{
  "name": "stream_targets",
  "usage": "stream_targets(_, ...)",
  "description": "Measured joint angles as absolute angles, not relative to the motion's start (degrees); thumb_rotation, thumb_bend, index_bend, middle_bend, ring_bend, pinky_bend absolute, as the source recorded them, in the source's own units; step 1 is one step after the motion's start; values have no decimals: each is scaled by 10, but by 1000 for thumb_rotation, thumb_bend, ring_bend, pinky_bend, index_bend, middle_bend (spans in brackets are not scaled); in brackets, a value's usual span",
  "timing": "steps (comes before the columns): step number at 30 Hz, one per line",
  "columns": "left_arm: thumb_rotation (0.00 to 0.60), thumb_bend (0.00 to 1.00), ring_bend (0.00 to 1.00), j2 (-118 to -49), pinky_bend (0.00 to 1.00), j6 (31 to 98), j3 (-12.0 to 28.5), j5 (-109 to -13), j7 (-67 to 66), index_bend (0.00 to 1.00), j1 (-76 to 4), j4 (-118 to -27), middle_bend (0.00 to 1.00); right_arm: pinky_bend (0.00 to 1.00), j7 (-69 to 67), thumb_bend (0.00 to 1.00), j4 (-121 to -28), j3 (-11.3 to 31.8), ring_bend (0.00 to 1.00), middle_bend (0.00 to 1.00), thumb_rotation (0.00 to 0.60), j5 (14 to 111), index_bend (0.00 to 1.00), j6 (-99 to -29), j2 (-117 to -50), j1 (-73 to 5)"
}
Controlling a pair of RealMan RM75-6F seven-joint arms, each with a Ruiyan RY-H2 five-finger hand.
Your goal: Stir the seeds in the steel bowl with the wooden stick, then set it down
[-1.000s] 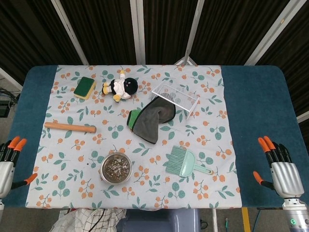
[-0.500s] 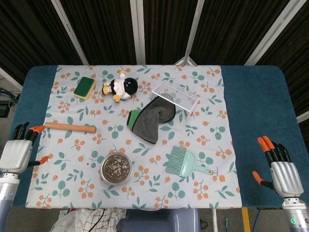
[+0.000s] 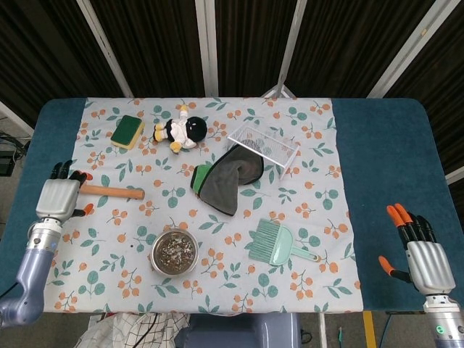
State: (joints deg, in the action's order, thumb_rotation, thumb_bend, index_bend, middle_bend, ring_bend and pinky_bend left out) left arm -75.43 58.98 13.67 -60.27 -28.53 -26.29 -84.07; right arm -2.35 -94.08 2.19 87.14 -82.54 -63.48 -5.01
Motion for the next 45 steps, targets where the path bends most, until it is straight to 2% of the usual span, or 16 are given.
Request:
stream_targets(10, 600, 364, 0, -810, 0, 550, 140, -561, -320, 365, -317, -773, 313, 0, -31, 318, -942, 21, 0, 0, 600, 872, 0, -820, -633, -52)
stream_targets(20, 600, 366, 0, -864, 0, 520, 124, -535, -343, 383, -354, -718, 335, 0, -42, 318, -947, 21, 0, 0, 600, 864, 0, -810, -628, -54)
stream_targets(32, 600, 368, 0, -896, 0, 507, 120, -529, -335, 403, -381, -680, 375, 0, -49, 318, -948, 19, 0, 0, 600, 860, 0, -808, -627, -53)
stream_targets(45, 600, 418, 0, -915, 0, 501, 112, -526, -319, 429, -391, -661, 417, 0, -49, 318, -949, 18, 0, 0, 600, 858, 0, -807, -628, -51)
